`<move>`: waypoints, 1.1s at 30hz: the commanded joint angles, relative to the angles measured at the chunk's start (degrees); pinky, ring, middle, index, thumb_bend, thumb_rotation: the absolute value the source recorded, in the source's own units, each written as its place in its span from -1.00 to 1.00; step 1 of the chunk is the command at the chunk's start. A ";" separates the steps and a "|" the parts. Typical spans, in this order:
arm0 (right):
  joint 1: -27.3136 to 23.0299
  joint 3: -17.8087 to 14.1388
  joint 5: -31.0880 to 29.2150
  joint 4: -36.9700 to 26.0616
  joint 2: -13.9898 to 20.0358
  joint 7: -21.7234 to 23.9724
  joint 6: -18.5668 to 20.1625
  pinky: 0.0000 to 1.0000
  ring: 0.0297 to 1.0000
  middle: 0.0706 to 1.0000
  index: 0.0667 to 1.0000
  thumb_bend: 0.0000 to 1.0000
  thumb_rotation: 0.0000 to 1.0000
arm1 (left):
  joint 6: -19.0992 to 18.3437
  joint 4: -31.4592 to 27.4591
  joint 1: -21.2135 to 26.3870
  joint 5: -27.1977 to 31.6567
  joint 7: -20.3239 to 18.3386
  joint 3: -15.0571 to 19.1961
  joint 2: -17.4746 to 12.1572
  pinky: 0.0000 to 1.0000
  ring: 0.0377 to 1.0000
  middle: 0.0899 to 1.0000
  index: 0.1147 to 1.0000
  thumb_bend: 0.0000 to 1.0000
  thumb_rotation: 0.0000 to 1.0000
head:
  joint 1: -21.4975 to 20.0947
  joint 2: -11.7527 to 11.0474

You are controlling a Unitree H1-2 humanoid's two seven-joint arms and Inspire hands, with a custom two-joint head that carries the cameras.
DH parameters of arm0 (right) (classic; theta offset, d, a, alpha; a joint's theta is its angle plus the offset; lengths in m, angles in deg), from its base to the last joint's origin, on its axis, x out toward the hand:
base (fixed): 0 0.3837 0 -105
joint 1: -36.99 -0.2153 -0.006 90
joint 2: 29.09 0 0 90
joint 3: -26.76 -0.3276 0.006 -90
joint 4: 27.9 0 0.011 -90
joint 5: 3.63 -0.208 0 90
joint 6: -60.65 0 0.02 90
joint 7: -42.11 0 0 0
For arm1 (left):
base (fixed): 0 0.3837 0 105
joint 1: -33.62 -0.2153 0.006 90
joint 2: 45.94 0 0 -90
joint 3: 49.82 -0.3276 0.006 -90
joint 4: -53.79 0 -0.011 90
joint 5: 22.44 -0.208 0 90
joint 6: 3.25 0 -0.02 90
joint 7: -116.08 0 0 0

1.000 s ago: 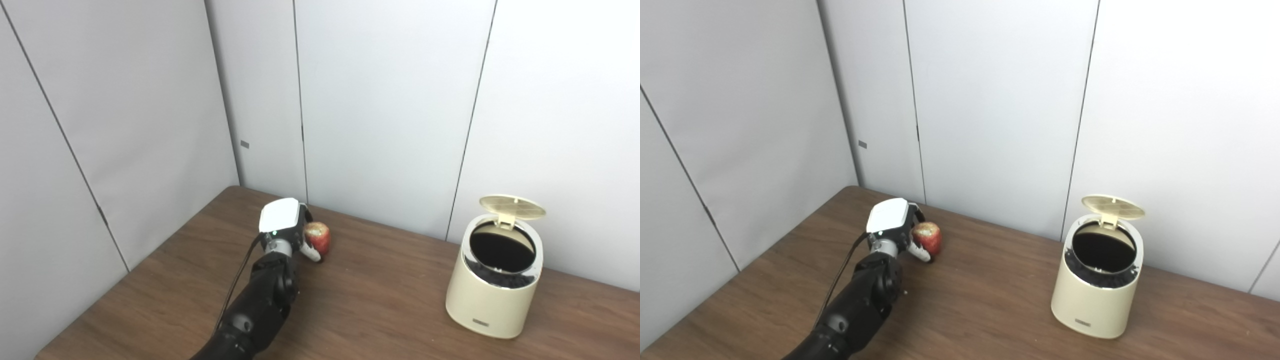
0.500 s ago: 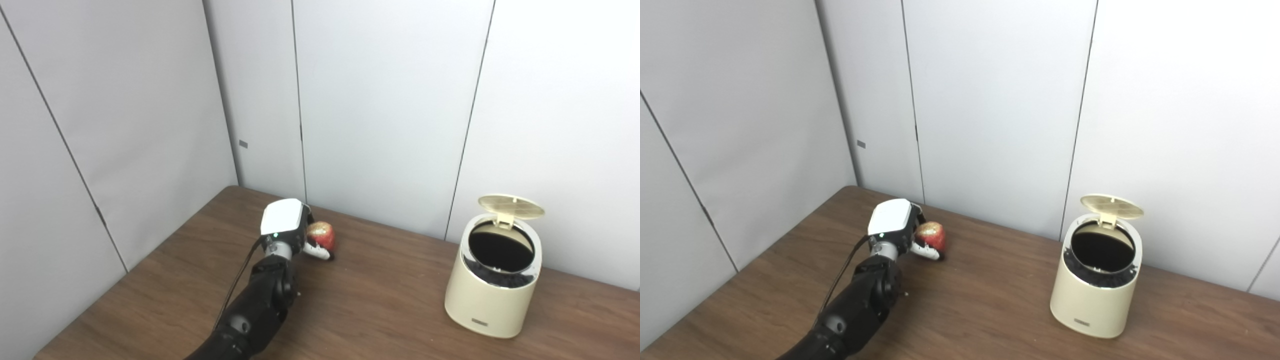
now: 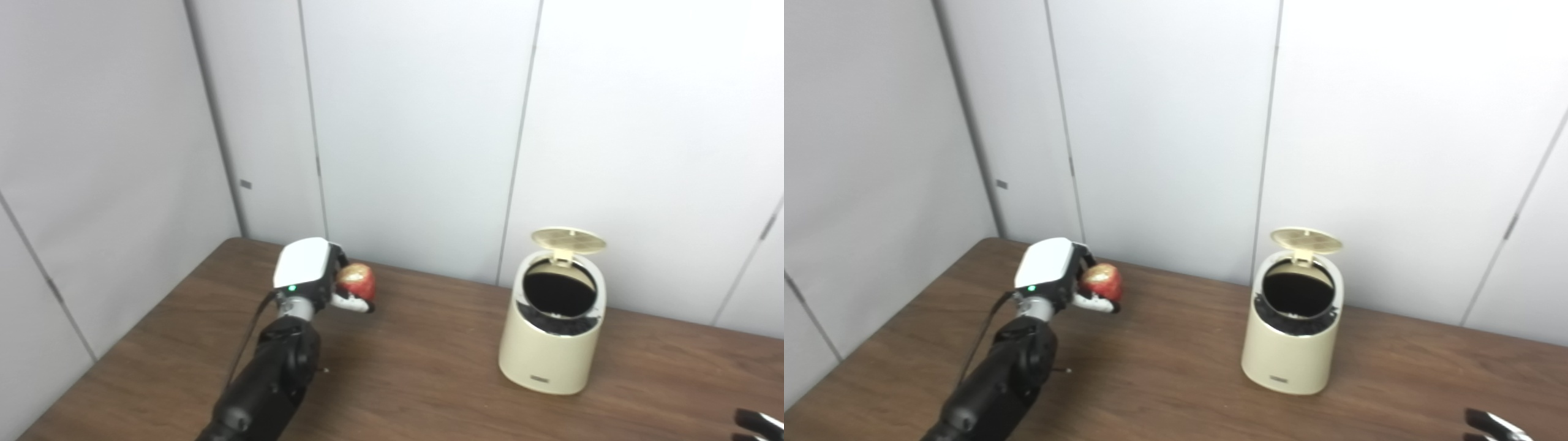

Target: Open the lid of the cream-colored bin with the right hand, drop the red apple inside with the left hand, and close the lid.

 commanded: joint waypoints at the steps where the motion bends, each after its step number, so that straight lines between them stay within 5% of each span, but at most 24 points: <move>1: -0.57 0.32 0.54 -2.61 -0.58 -0.78 -1.34 -0.13 0.30 0.44 0.44 -0.16 0.53 | 0.73 -4.18 0.95 -0.30 0.69 1.23 -2.23 -0.59 -0.49 -0.33 -0.13 0.03 -1.00 | -1.35 0.24; 3: -0.43 0.75 2.13 -3.18 -1.26 -1.26 -1.15 -0.24 0.17 0.46 0.50 -0.39 0.43 | 1.49 -7.44 -0.03 -0.64 1.51 1.84 -2.41 -0.65 -0.57 -0.25 -0.15 0.04 -1.00 | -3.43 0.37; 5: -0.35 1.25 3.75 -4.08 -1.96 -1.62 -0.33 -0.04 0.31 0.52 0.55 -0.59 0.13 | 2.88 -10.79 -0.96 -0.78 2.48 2.45 -2.46 -0.72 -0.66 -0.18 -0.17 0.05 -1.00 | -4.94 0.46; 8: -0.23 2.20 6.58 -5.77 -2.91 -1.83 1.43 0.20 0.47 0.55 0.58 -0.70 -0.68 | 4.86 -15.61 -2.03 0.35 2.61 3.93 -1.99 -0.73 -0.65 -0.26 -0.16 0.04 -1.00 | -8.26 0.70; 11: -0.36 2.84 8.90 -5.55 -3.46 -2.49 1.63 0.43 0.61 0.61 0.58 -0.68 -0.98 | 7.56 -20.05 -2.81 1.46 2.34 4.82 -1.46 -0.54 -0.35 -0.16 -0.10 0.00 -1.00 | -10.44 0.86; 18: -0.71 3.48 9.45 -2.77 -4.42 -3.67 0.55 0.50 0.67 0.67 0.62 -0.64 -0.87 | 15.08 -27.47 -4.27 5.32 2.27 6.48 0.90 -0.45 -0.27 -0.15 -0.09 0.00 -1.00 | -14.55 1.01; 24: -1.39 3.92 9.43 0.03 -4.84 -5.20 -0.90 0.51 0.66 0.65 0.61 -0.60 -0.56 | 16.25 -31.90 -3.95 3.98 0.42 5.81 3.52 -0.49 -0.31 -0.17 -0.10 0.00 -1.00 | -15.76 1.06; 33: -1.85 5.30 12.19 1.14 -3.65 -6.25 0.29 0.50 0.66 0.65 0.61 -0.58 -0.42 | 19.41 -36.48 -3.17 1.06 -1.41 3.01 7.68 -0.50 -0.29 -0.17 -0.09 0.00 -1.00 | -15.94 1.39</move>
